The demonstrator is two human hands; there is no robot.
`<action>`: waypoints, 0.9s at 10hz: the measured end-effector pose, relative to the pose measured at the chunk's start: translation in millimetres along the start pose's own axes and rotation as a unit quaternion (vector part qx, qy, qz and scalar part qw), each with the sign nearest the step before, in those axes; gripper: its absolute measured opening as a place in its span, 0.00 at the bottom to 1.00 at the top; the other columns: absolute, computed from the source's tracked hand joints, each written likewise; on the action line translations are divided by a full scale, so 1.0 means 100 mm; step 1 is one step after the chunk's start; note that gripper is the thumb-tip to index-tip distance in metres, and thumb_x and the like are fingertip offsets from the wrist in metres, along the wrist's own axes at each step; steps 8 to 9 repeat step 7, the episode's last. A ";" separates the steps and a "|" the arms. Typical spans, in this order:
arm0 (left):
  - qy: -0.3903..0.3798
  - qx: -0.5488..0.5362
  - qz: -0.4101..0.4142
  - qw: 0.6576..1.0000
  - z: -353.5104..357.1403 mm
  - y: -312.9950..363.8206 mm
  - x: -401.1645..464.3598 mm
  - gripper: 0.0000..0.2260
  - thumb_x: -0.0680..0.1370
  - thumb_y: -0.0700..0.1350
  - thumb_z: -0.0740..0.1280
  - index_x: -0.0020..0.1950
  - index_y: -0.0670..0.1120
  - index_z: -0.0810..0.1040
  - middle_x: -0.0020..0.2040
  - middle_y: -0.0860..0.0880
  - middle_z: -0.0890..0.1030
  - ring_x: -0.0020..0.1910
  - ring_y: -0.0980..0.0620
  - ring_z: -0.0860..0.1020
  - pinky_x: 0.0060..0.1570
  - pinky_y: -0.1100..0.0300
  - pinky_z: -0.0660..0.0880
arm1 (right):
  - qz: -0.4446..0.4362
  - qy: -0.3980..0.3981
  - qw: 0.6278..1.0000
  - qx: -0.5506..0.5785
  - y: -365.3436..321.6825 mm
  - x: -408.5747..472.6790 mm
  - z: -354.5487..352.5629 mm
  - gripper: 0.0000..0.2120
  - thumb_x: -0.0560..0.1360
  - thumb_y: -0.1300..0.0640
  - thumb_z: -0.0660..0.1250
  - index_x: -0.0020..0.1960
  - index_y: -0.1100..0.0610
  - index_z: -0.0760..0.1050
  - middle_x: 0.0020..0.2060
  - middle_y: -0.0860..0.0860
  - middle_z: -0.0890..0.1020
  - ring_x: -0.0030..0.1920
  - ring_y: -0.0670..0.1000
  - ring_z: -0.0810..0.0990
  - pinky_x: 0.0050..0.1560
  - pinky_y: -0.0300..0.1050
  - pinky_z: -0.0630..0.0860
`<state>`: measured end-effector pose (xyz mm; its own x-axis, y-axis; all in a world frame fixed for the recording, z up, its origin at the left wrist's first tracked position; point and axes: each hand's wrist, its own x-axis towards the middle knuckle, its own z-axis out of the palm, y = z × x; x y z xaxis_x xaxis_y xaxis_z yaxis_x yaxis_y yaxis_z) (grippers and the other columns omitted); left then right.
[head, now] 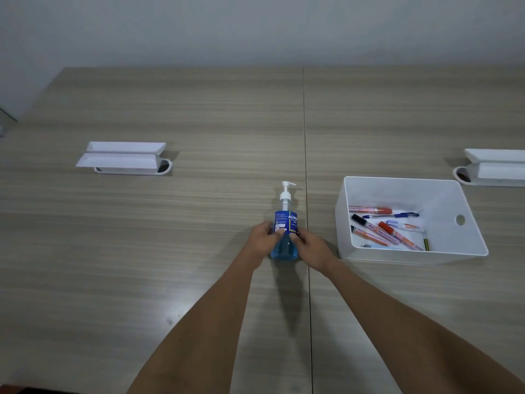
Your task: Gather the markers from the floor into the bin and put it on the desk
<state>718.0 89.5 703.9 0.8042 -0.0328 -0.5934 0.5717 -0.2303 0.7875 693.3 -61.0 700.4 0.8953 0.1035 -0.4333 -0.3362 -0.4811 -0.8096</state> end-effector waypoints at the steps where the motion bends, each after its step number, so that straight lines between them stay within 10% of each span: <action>1: -0.013 0.005 0.050 0.999 -0.04 0.14 -0.01 0.13 0.79 0.35 0.67 0.63 0.43 0.75 0.63 0.38 0.79 0.54 0.47 0.79 0.51 0.58 0.78 | -0.030 0.006 0.999 0.038 0.00 0.04 -0.09 0.16 0.81 0.59 0.63 0.68 0.52 0.73 0.60 0.53 0.82 0.62 0.54 0.80 0.67 0.55 0.74; 2: -0.010 0.051 0.103 0.993 -0.01 0.31 -0.02 0.28 0.76 0.33 0.69 0.74 0.41 0.65 0.67 0.41 0.70 0.59 0.48 0.75 0.54 0.59 0.75 | -0.048 0.029 0.998 0.028 -0.08 0.08 -0.16 0.22 0.78 0.62 0.67 0.71 0.51 0.69 0.63 0.51 0.80 0.65 0.51 0.78 0.68 0.55 0.73; 9: 0.081 0.265 0.231 0.933 0.17 -0.01 -0.08 0.31 0.75 0.37 0.68 0.76 0.43 0.60 0.70 0.44 0.66 0.66 0.46 0.70 0.61 0.57 0.70 | -0.036 0.030 0.994 -0.099 0.08 -0.06 -0.01 0.42 0.80 0.58 0.63 0.81 0.47 0.37 0.81 0.50 0.54 0.79 0.55 0.60 0.77 0.56 0.62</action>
